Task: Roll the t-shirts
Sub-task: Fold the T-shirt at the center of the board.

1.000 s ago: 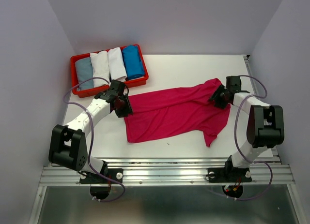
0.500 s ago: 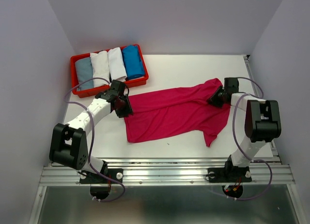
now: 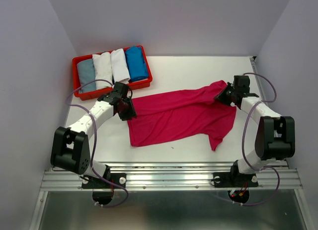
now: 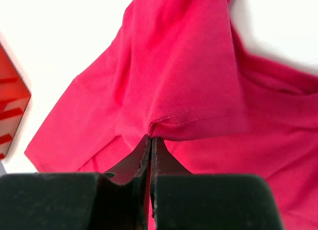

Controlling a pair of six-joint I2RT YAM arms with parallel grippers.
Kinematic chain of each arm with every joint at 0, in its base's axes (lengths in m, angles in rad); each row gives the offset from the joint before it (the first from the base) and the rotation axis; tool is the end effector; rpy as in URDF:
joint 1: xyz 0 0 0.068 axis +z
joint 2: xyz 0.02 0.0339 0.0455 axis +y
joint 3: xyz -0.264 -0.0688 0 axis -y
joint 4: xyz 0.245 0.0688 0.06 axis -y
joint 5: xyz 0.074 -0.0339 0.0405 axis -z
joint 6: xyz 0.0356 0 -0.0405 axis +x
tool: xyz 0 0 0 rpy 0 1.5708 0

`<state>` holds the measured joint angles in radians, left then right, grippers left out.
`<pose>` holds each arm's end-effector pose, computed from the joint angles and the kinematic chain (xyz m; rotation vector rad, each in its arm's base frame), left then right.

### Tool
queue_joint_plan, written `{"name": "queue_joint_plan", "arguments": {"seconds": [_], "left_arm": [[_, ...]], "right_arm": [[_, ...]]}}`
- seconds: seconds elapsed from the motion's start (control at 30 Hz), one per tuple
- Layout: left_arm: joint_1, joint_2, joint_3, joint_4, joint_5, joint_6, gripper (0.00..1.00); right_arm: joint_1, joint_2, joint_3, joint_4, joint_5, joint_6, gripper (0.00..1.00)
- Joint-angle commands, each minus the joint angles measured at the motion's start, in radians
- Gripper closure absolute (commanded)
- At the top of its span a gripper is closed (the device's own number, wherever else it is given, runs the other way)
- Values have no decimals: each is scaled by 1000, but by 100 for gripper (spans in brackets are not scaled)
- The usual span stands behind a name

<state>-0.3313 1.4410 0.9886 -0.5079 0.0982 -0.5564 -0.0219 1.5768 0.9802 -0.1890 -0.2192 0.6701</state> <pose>0.2780 -0.0993 0.2325 -0.2513 2.5805 -0.4658 0.3349 0.0004 0.2126 0.7122 2.2987 0.5678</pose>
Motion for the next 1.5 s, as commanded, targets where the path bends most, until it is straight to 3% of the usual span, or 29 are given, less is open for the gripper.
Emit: {"name": "queue_joint_plan", "arguments": {"seconds": [0.0,0.53,0.57,0.6,0.67,0.73,0.83,1.0,1.3,1.47], "left_arm": [[5,-11,-4,12,6,23,61],[5,-21,-33,26,20,26,62],[5,-21,-34,28,23,27,62],[5,-19,-36,29,24,27,62],[5,-17,-38,29,34,29,62],[5,-11,-27,28,40,35,62],[5,-2,7,14,38,44,62],[6,33,77,11,43,55,61],[6,205,159,66,116,73,62],[5,263,171,78,124,79,63]], "right_arm": [[27,-64,-5,-67,-17,-21,99],[97,-196,-129,-188,29,33,99],[97,-202,-150,-190,29,29,96],[97,-202,-159,-190,29,26,80],[97,-196,-164,-216,47,3,60],[97,-192,-140,-248,134,-15,53],[83,-193,-72,-268,265,-50,53],[-13,-94,41,-265,334,-92,58],[-147,178,227,-196,236,-70,63],[-147,282,314,-165,227,-70,63]]}}
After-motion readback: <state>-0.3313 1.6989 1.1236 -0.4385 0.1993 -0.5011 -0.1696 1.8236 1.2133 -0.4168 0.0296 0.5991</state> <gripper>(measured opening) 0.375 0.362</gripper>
